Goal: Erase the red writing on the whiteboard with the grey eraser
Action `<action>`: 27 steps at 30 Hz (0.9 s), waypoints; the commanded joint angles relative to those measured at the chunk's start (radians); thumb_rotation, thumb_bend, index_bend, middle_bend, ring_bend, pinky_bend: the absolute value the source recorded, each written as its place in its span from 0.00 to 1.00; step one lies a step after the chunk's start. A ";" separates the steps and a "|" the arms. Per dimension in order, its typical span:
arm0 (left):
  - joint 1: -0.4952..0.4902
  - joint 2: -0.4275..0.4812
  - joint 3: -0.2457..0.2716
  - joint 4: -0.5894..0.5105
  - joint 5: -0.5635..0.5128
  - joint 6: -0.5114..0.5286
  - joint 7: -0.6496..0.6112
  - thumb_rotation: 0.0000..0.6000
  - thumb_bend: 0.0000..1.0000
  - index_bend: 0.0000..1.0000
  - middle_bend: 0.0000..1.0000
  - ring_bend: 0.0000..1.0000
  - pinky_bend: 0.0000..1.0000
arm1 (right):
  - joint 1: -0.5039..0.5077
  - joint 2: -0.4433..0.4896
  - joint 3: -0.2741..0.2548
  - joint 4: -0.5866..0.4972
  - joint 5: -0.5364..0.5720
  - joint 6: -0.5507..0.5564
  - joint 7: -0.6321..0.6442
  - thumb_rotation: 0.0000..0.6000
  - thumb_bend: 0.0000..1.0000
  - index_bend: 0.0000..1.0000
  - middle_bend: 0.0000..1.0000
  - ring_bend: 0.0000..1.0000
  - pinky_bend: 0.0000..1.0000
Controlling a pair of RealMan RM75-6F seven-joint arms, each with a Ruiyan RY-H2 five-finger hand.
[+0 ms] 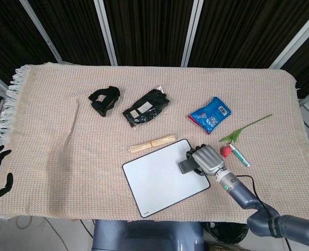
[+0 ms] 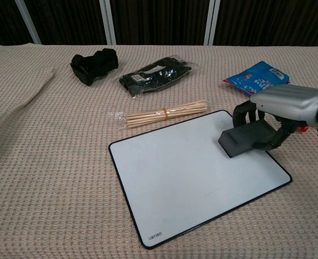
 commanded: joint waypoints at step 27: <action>0.001 -0.001 0.002 -0.001 0.004 0.002 0.006 1.00 0.51 0.16 0.05 0.00 0.02 | -0.158 0.288 -0.072 -0.144 -0.036 0.152 0.142 1.00 0.48 0.54 0.52 0.51 0.39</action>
